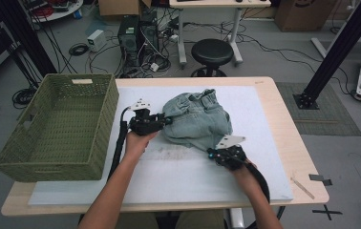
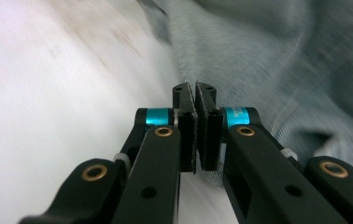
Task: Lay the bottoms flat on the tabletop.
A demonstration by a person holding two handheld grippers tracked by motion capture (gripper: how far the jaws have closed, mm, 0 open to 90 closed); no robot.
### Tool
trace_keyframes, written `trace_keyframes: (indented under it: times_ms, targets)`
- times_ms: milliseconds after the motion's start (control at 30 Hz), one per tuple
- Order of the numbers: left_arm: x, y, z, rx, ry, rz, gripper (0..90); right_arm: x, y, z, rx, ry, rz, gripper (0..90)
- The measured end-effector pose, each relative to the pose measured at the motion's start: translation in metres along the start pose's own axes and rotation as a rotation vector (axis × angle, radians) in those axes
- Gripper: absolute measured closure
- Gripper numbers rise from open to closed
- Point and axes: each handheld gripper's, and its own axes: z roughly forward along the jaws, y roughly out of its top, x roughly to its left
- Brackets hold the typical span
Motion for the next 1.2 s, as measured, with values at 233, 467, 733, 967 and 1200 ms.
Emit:
trace_keyframes:
  times_ms: [233, 467, 733, 967, 1200]
  targets:
    - [0.000, 0.004, -0.008, -0.058, -0.013, 0.018, 38.8, -0.028, -0.033, -0.037, -0.016, -0.091, 0.095, 88.9]
    - [0.012, 0.000, -0.018, -0.086, 0.087, 0.034, 35.4, -0.022, -0.009, -0.035, -0.153, -0.036, 0.153, 65.0]
    - [0.018, -0.001, -0.029, -0.141, 0.138, 0.036, 34.8, 0.012, 0.050, 0.007, -0.207, 0.030, 0.101, 48.4]
    - [0.024, -0.005, -0.035, -0.136, 0.156, 0.018, 35.3, 0.034, 0.074, 0.059, -0.073, -0.029, 0.043, 56.4]
    - [0.025, -0.008, -0.031, -0.111, 0.153, 0.023, 35.6, 0.026, 0.063, 0.046, -0.037, 0.019, -0.020, 87.9]
